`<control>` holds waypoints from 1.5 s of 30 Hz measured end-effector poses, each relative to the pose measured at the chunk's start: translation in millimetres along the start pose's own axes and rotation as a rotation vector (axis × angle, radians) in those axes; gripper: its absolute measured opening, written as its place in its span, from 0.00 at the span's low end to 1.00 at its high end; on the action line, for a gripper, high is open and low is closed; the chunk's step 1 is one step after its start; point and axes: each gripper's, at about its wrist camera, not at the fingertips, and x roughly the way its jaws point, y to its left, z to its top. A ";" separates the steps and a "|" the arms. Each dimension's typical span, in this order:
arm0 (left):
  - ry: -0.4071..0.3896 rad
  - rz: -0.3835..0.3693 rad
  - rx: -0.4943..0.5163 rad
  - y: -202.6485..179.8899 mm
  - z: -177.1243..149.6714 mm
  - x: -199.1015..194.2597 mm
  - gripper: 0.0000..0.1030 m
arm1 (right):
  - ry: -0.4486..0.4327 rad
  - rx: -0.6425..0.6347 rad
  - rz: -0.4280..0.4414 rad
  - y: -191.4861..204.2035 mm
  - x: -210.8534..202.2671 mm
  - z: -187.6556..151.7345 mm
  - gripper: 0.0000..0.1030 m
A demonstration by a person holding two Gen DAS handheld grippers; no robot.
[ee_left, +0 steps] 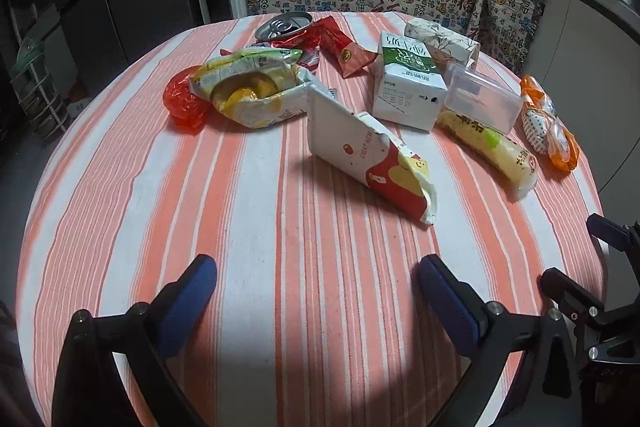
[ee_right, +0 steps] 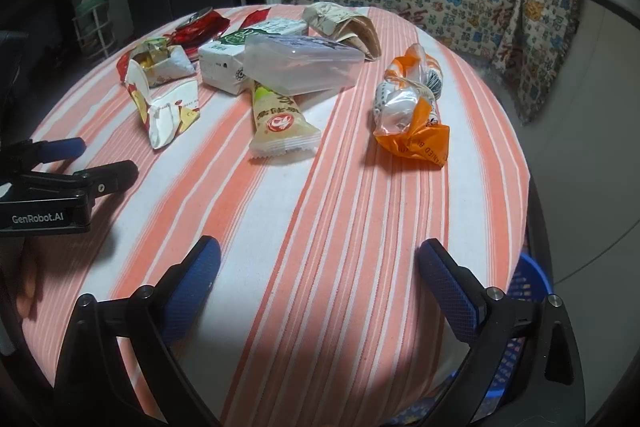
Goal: Collect trash
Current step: 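Swing both tools back over the table toward the remaining trash, then grasp the white paper wrapper with the left tool while the right tool grasps the orange-white snack bag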
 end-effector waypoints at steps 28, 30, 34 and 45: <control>0.039 -0.214 0.093 22.4 18.0 -21.5 0.10 | 0.028 -0.002 0.019 -1.1 -0.6 0.7 0.97; 0.045 -0.218 0.108 19.7 12.6 -18.3 0.23 | 0.031 0.000 0.023 -1.6 -0.4 1.4 0.97; 0.016 -0.212 0.106 18.8 9.5 -17.6 0.32 | 0.020 0.034 0.045 -12.7 -7.6 6.2 0.92; 0.009 -0.227 0.086 22.4 13.6 -14.2 0.32 | 0.017 0.231 0.072 -78.7 2.8 70.2 0.88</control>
